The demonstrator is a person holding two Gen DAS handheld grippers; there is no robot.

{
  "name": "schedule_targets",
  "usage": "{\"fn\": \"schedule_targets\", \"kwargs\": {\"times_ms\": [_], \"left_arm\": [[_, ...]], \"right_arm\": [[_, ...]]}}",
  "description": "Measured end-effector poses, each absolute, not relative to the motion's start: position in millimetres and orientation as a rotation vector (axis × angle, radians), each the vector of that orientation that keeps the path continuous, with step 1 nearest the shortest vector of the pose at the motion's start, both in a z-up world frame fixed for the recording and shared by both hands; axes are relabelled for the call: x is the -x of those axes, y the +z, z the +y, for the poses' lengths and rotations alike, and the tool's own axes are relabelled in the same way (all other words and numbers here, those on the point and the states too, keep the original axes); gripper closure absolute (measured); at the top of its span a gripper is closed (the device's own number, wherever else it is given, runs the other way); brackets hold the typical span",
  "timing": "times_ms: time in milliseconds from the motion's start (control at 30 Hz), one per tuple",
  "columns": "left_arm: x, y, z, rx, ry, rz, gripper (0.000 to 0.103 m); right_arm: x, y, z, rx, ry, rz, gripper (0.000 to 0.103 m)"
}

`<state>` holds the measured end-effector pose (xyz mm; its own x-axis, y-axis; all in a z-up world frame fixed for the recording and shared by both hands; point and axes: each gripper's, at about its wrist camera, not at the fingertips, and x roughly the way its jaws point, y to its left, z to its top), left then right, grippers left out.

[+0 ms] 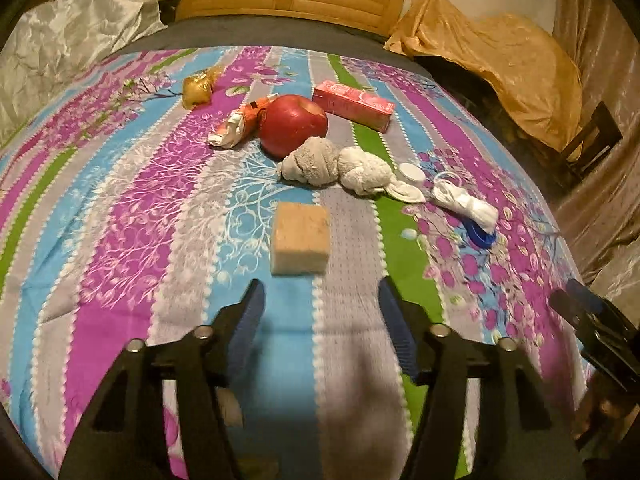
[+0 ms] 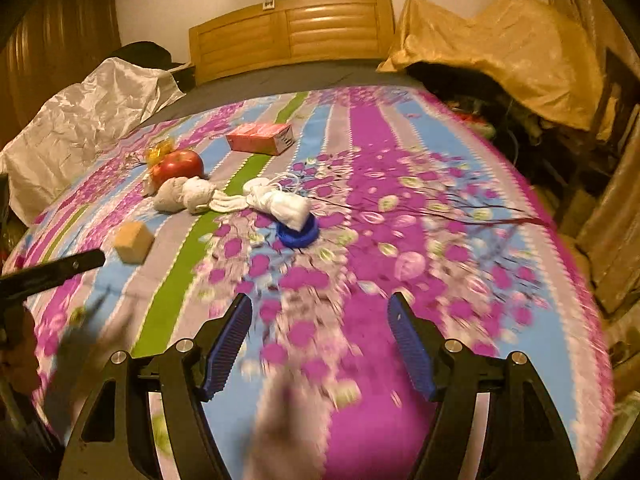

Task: Collect trash
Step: 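Grasp the tan sponge with left tool while right tool grasps blue bottle cap, then carry the sponge and blue cap over the green bin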

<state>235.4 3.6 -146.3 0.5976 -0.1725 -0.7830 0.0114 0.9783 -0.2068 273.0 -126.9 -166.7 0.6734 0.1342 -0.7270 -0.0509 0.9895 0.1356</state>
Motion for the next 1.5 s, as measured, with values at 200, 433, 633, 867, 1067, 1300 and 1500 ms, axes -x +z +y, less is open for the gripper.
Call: {"fn": "schedule_targets", "kwargs": {"times_ms": [200, 433, 633, 867, 1067, 1300, 1500], "left_arm": [[-265.1, -169.2, 0.9, 0.191, -0.083, 0.949, 0.038], [-288.8, -183.6, 4.0, 0.214, -0.074, 0.968, 0.038], [-289.2, -185.8, 13.0, 0.237, -0.083, 0.973, 0.064], [-251.2, -180.1, 17.6, 0.232, -0.110, 0.995, 0.065], [-213.7, -174.8, 27.6, 0.224, -0.110, 1.012, 0.065], [-201.8, -163.7, 32.7, 0.240, -0.097, 0.994, 0.066], [-199.1, -154.9, 33.0, 0.217, -0.100, 0.959, 0.065]], "right_arm": [[-342.1, -191.9, -105.7, -0.094, 0.156, 0.901, 0.032], [-385.6, -216.4, -96.0, -0.014, 0.113, 0.946, 0.051], [-378.6, -214.1, -100.7, -0.047, 0.095, 0.928, 0.062], [-325.6, -200.9, -101.8, -0.141, 0.112, 0.937, 0.062], [-272.2, -191.3, -103.6, -0.205, 0.149, 0.975, 0.062], [-251.3, -112.5, -57.9, 0.059, 0.251, 0.776, 0.062], [-236.8, -101.1, -69.5, 0.001, 0.228, 0.773, 0.062]]}}
